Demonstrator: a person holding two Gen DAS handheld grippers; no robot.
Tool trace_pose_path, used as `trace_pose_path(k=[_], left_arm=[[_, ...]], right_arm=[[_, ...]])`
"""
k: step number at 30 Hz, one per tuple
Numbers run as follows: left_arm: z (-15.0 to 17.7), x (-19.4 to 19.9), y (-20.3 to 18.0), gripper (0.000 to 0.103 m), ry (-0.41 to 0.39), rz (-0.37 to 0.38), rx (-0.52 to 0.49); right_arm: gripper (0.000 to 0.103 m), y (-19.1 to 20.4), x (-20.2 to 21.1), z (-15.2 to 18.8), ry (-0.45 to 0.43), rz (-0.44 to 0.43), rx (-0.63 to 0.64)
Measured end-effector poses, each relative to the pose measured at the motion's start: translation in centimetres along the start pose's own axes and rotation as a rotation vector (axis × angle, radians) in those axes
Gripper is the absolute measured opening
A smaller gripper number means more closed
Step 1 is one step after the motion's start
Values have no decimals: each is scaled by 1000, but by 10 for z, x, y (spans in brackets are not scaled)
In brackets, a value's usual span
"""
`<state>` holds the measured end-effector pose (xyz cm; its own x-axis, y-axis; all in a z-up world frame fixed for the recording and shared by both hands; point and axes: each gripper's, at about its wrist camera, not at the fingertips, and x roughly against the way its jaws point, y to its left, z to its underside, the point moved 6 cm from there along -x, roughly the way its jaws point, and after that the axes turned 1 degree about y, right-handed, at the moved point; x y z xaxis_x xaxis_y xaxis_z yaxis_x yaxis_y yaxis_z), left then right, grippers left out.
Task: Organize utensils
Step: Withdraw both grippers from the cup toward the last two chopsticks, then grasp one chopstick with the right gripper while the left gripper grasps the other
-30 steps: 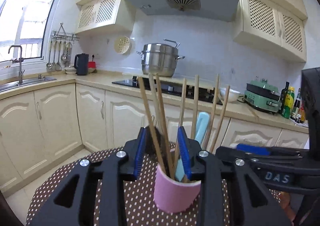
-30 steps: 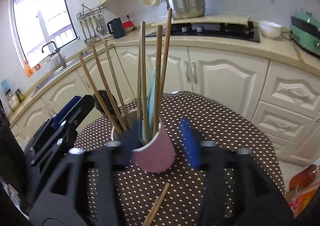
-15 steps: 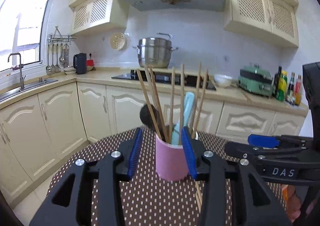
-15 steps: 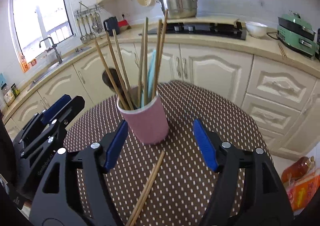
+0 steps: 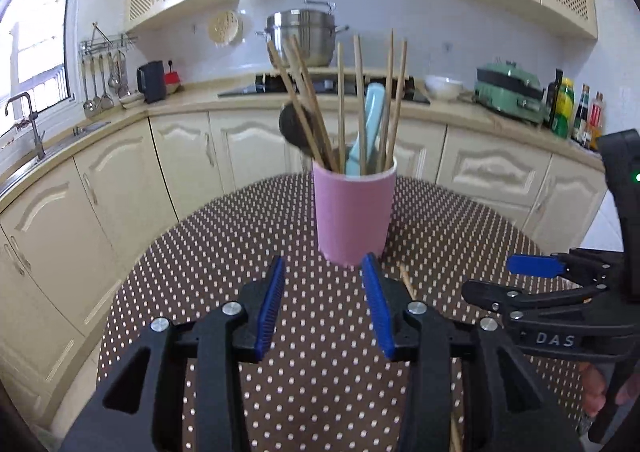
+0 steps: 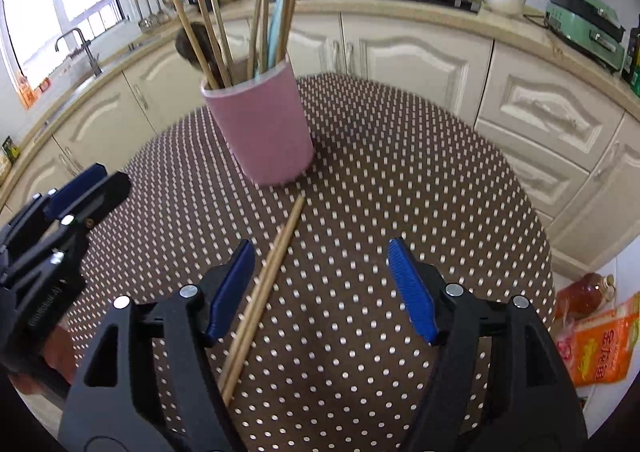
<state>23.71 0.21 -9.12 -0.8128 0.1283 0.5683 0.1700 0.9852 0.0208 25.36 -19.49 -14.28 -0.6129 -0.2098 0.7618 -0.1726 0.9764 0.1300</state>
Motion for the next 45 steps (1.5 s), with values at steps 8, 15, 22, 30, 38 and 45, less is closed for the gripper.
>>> trace_pose_path(k=[8,15,22,30,38,45], left_arm=[[26,-10,13,40,85,-33,-9],[40,-16,20,41,125,-35,0],[45,-17,27,46,125,-40,9],[49,-21,32,46,135,-30,44],[54,-18,15,55,157,95,85],[61,-36,-26,57,258,231,34]], right_arm=[[69,2,-27,20,85,19,4],[73,18,-41,25,110,54,49],[76,37,-54,14,112,105,82],[43,60,-77,-1,236,119,129],[6,51,-82,-8,206,-57,79],[6,27,-80,-2,178,-173,-102]])
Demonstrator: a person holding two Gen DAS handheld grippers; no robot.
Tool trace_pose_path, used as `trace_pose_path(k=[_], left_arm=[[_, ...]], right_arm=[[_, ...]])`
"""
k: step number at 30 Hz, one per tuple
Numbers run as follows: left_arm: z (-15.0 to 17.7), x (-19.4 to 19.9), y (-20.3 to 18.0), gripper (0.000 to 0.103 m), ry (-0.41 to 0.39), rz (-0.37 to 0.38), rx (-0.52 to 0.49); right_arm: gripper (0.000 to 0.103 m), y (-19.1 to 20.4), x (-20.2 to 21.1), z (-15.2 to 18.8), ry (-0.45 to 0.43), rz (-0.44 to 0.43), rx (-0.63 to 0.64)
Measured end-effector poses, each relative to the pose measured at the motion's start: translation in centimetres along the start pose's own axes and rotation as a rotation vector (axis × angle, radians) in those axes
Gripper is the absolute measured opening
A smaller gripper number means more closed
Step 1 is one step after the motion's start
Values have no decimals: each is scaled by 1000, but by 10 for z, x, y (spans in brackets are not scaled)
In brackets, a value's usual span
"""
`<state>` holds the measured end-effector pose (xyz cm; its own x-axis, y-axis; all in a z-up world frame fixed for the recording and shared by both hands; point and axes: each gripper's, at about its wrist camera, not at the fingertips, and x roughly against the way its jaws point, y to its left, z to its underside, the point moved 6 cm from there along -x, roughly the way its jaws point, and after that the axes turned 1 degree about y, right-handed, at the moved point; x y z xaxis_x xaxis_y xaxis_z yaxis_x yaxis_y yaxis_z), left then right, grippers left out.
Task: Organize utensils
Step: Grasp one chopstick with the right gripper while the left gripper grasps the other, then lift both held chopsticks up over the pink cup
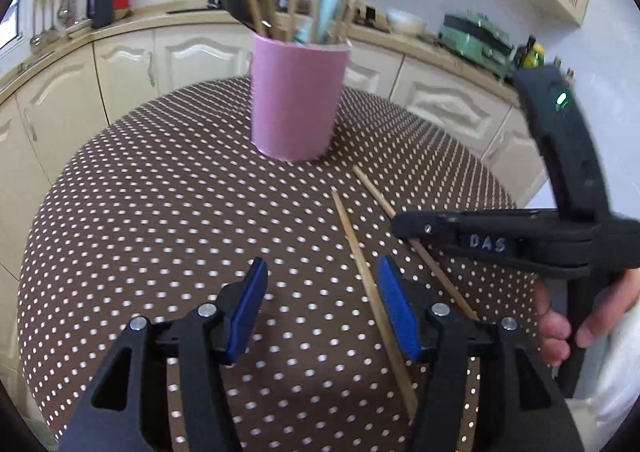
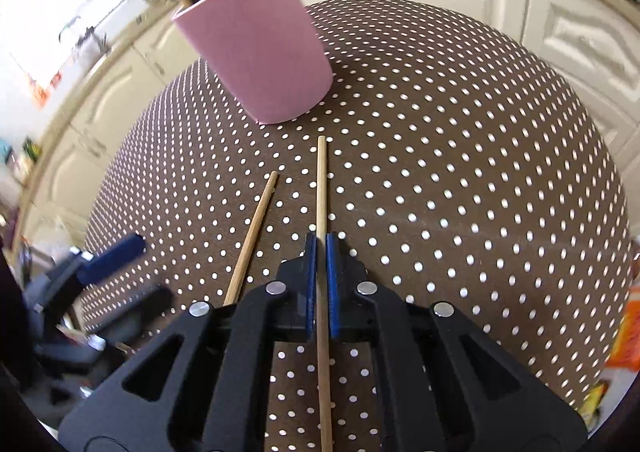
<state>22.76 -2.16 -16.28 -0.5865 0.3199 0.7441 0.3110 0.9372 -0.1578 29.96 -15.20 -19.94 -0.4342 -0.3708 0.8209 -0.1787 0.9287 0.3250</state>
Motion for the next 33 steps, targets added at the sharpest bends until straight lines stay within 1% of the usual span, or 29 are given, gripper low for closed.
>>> trace_pose_path(k=[3,4,5,6,7,8,10,11,12,13,14,16,18,20,23,25,28,29,33], left_arm=[[-1,-15,-12,57,23,-29,-32],[-3,-21,-14,57,27,-51,-41],[-5,-27,-15,57,31,-95,-52],[-7,-38,-15,57,49,-167,-66],[-8,-42,-18,58,54,-161,-69],[-10,-48,-22,59,66,-168,-78],[-15,-51,-26,58,62,-201,-103],[-17,-53,-27,47,64,-198,-98],[-19,-54,-27,34,63,-180,-84],[-22,-54,-27,9,59,-172,-73],[-24,-54,-25,6,68,-163,-62],[-27,-53,-20,6,69,-134,-32],[-28,-48,-13,6,54,-113,-5],[-30,-42,-7,5,26,-130,-11],[-32,-30,-7,5,-8,-109,-11],[-35,-22,-5,6,-36,-121,-14],[-43,-6,-6,5,-80,-115,-36],[-47,-4,-15,6,-95,-113,-42],[-61,21,-17,6,-173,-119,-53]], right_arm=[[6,-14,5,3,-14,-39,-67],[6,-26,11,6,-14,-54,-89],[6,-32,14,10,-14,-63,-101],[6,-28,13,7,-13,-73,-112],[6,-40,15,9,-14,-80,-114],[6,-43,18,15,-14,-84,-116],[6,-43,20,15,-13,-88,-116],[6,-43,20,15,-13,-88,-116],[6,-43,20,14,-12,-91,-117],[5,-39,21,15,-11,-92,-118],[5,-39,21,15,-10,-94,-120],[5,-40,24,17,-10,-100,-119],[5,-36,28,18,-22,-100,-115],[5,-33,35,19,-33,-102,-114],[5,-32,45,19,-51,-109,-116],[5,-27,53,16,-70,-115,-111],[5,-18,70,8,-120,-101,-91],[5,-16,75,6,-136,-102,-87],[5,-9,98,-3,-212,-109,-68]])
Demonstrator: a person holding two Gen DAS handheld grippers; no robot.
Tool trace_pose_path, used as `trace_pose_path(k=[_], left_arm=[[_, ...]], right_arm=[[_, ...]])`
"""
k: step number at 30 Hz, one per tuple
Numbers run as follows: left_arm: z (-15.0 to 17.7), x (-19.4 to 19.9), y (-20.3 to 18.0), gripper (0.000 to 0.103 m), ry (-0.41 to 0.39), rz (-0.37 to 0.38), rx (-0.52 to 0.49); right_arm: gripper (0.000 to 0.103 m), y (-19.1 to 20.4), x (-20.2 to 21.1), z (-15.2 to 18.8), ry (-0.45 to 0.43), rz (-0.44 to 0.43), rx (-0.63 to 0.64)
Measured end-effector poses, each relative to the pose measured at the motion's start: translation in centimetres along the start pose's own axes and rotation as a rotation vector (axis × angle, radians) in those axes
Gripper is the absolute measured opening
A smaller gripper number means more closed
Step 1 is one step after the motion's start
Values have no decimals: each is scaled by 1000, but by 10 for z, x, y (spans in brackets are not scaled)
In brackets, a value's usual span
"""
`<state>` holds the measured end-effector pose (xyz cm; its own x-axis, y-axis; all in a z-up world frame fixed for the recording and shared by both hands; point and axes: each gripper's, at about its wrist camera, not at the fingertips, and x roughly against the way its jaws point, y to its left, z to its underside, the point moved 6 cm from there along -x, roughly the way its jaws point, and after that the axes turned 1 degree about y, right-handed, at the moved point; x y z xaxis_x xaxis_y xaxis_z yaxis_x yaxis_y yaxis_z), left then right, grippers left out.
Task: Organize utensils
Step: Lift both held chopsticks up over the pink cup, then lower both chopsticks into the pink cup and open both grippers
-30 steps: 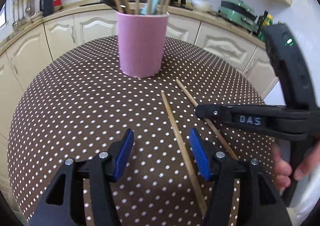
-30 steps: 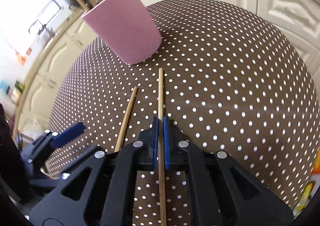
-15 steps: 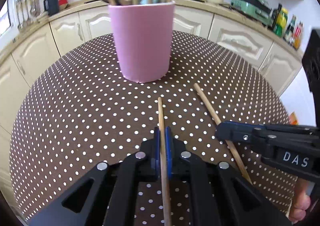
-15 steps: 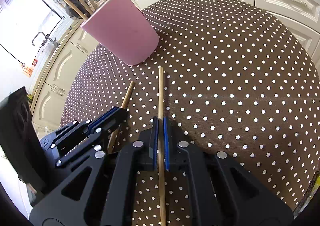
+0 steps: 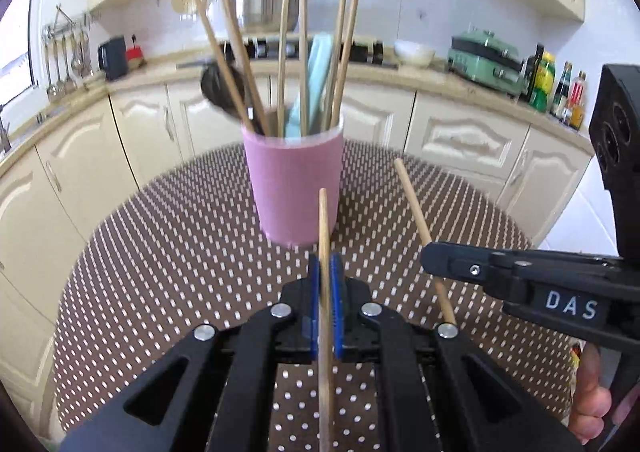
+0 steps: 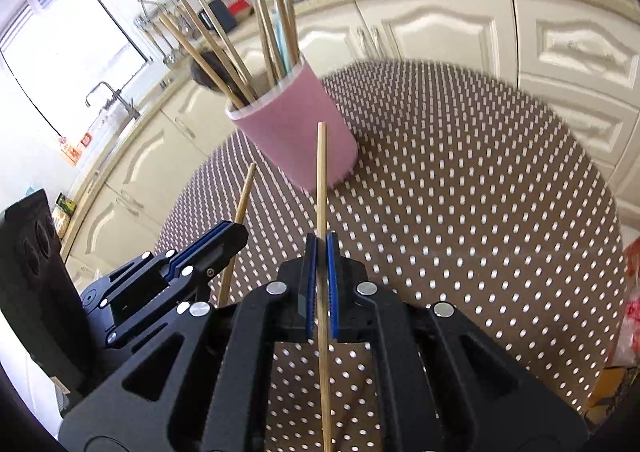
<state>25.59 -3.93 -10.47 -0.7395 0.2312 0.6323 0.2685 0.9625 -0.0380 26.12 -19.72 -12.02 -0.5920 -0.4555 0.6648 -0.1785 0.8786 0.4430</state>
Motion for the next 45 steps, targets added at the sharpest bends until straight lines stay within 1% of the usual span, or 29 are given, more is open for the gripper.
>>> trace_pose_path(k=[4,7,9,12,17,20,24,28,30,32,34,37,40,45], left_arm=[[-19,20,-1,6,-76,6,12],[-35,34,-1,6,-134,13,-1],[-47,41,0,6,-177,-3,-5],[-69,55,3,6,-235,-1,13],[-99,73,8,5,-315,-9,26],[-113,80,11,5,-349,-21,33],[-130,86,17,5,-375,-33,36],[-142,91,22,5,-400,-52,36],[-150,100,25,5,-430,-72,33],[-158,110,28,5,-455,-75,37],[-166,116,31,5,-454,-70,39],[-176,119,33,5,-449,-64,45],[-185,122,35,5,-458,-47,57],[-199,123,35,5,-480,-37,53]], right_arm=[[5,10,19,-15,-66,6,20],[5,15,32,-26,-117,3,21],[5,19,43,-34,-160,17,38],[5,24,53,-45,-213,43,56],[5,35,65,-68,-281,51,66],[5,43,71,-83,-326,51,76],[5,53,80,-107,-396,62,93],[5,59,83,-127,-435,55,98],[5,65,84,-139,-460,47,105],[5,67,87,-148,-495,48,109],[5,73,88,-158,-542,63,123],[5,80,87,-172,-593,20,126],[5,85,83,-185,-657,14,138],[5,84,67,-197,-694,-32,160]])
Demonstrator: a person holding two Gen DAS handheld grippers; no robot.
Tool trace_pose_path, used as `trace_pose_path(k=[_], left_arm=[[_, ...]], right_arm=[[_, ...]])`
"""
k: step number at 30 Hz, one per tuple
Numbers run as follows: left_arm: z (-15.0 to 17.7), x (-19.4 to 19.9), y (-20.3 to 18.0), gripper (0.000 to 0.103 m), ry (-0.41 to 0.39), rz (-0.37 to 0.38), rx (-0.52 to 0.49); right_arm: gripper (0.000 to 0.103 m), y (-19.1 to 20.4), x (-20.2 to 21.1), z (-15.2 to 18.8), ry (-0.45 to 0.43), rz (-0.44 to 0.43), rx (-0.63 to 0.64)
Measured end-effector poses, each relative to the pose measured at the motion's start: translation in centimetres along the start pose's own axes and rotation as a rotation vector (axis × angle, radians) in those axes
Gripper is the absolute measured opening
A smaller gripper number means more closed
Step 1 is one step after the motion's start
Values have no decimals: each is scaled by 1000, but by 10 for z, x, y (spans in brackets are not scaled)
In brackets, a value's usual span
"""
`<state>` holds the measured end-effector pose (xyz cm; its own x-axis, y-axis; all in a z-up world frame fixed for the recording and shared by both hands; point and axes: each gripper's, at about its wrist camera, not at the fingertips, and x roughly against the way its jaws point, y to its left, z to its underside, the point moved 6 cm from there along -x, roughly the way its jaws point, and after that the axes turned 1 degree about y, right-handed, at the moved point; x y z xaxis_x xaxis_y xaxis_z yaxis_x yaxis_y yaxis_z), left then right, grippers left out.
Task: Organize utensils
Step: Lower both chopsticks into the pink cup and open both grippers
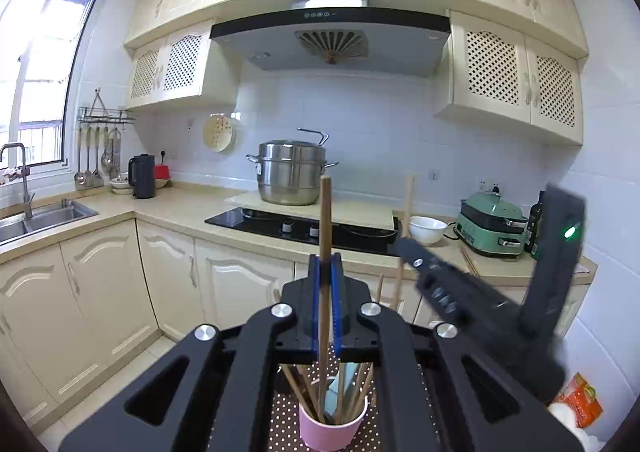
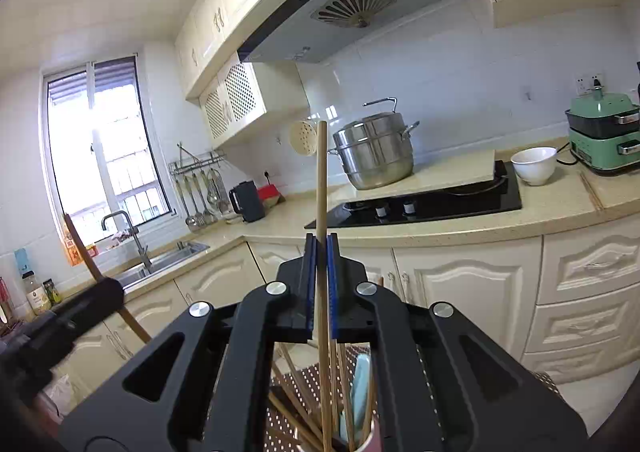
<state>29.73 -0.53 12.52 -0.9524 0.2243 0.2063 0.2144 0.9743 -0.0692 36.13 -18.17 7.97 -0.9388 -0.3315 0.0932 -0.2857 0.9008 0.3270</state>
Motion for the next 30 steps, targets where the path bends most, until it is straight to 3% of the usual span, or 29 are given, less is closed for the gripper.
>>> trace_pose_path(k=[7,12,17,21,24,26,30], left_arm=[[20,-35,7,5,80,-6,9],[53,-70,19,5,197,6,69],[84,-89,19,6,268,-10,52],[95,-87,20,9,219,-103,-10],[108,-93,19,11,241,-125,-33],[121,-99,23,25,272,-128,-11],[132,-100,31,29,255,-187,8]], right_arm=[[6,-11,-18,24,-15,-27,-4],[6,-16,-23,46,-52,0,51],[6,-23,-27,67,-26,-11,57],[6,-29,-30,85,21,-19,37],[6,-34,-32,98,69,-27,12],[6,-39,-33,109,109,-44,-28],[6,-38,-32,122,158,-53,-31]])
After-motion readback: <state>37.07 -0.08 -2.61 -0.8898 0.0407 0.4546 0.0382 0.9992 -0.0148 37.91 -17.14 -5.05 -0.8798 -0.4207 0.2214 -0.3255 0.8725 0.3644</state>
